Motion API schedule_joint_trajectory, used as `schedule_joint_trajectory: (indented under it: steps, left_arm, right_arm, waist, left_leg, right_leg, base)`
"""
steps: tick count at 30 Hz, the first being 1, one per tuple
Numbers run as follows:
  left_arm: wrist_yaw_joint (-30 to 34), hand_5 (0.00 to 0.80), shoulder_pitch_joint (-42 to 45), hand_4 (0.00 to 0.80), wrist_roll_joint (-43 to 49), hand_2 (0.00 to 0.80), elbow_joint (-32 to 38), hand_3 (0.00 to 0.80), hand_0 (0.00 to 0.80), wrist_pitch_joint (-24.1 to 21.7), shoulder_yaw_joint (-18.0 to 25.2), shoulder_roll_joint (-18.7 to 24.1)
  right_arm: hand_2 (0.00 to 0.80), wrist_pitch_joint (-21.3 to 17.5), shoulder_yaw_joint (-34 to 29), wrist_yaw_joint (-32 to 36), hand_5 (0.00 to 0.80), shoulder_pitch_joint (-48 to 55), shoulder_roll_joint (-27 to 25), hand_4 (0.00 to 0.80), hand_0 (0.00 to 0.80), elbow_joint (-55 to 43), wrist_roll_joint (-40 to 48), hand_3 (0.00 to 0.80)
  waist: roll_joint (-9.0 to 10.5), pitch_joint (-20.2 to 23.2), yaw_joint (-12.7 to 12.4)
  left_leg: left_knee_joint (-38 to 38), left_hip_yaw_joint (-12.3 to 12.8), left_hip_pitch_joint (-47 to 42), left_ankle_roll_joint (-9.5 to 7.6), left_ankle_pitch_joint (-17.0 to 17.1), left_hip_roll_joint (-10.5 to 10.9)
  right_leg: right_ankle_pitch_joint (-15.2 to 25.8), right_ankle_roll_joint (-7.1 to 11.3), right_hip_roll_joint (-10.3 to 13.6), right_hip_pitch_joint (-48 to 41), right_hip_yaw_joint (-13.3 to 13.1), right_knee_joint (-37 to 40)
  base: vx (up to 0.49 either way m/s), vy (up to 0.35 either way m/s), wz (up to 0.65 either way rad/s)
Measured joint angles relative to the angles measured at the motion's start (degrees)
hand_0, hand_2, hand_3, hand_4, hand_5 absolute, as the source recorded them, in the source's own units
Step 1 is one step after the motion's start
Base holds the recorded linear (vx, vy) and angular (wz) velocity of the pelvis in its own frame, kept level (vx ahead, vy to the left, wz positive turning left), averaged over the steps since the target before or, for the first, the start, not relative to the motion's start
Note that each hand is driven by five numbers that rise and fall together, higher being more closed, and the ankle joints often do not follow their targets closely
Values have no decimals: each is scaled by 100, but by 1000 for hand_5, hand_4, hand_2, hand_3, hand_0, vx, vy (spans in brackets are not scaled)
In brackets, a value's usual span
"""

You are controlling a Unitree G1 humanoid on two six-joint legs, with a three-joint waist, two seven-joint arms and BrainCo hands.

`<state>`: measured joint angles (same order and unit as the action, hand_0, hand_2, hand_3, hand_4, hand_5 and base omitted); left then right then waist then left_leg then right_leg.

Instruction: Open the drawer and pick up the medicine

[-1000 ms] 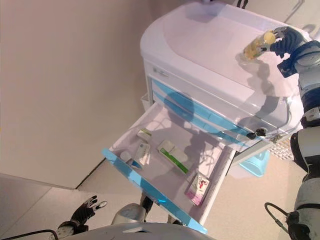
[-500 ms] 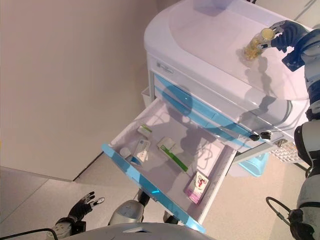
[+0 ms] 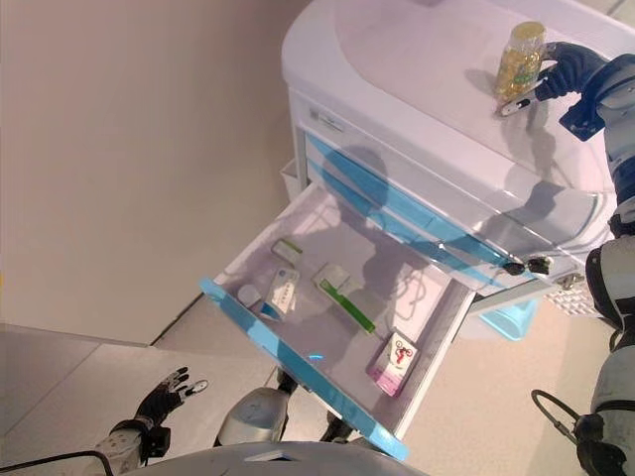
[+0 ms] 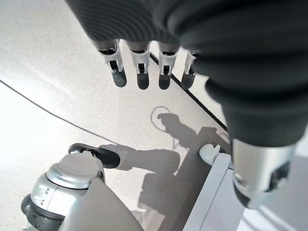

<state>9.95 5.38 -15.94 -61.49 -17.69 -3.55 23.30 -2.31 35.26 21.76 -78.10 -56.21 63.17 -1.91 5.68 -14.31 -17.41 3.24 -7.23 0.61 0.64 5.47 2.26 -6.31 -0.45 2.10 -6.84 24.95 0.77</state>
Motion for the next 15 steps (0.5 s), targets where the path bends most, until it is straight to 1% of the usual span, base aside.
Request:
schedule_joint_trajectory:
  steps: [4, 15]
  left_arm:
    - [38, 0, -1, 0, -17, 0, 2, 0, 0, 0, -13, 0]
    - [47, 0, -1, 0, -34, 0, 2, 0, 0, 0, -57, 1]
  right_arm:
    - [0, -75, 0, -71, 0, 0, 0, 0, 0, -6, 0, 0]
    - [0, -123, -1, -188, 0, 0, 0, 0, 0, -2, 8, 0]
  waist:
    - [-1, 0, 3]
    - [-3, -2, 32]
  left_leg:
    - [0, 30, -1, 0, 0, 1]
    - [0, 43, -27, -1, 0, -18]
  right_leg:
    - [0, 0, 0, 1, -69, 15]
    - [2, 0, -13, 9, -91, 0]
  base:
    - [-2, 0, -2]
    - [0, 0, 0]
